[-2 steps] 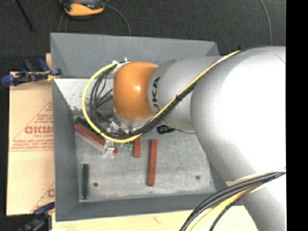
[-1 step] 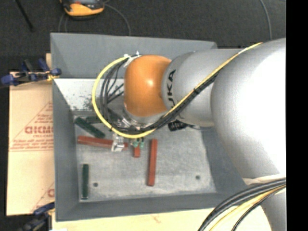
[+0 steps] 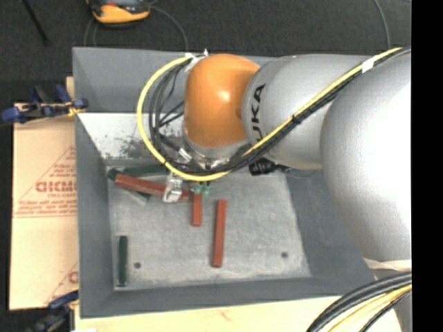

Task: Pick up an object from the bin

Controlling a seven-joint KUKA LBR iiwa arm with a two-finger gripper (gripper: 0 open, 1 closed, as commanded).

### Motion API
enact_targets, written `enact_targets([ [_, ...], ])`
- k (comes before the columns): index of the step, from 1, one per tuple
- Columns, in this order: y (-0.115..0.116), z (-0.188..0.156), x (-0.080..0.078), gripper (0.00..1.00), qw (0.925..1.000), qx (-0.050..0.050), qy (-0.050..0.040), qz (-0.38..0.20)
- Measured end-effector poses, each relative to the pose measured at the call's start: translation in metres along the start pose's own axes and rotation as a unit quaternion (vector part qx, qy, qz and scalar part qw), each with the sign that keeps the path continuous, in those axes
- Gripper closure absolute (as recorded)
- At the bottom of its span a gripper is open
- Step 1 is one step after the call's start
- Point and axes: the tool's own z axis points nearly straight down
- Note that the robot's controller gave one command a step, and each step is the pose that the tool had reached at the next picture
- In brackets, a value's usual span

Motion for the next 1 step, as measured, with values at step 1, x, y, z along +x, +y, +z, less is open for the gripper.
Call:
enact_targets([
  [1, 0.0021, -0.0564, 0.0084, 1.00, 1.0000, 0.002, 0.0019, -0.002],
])
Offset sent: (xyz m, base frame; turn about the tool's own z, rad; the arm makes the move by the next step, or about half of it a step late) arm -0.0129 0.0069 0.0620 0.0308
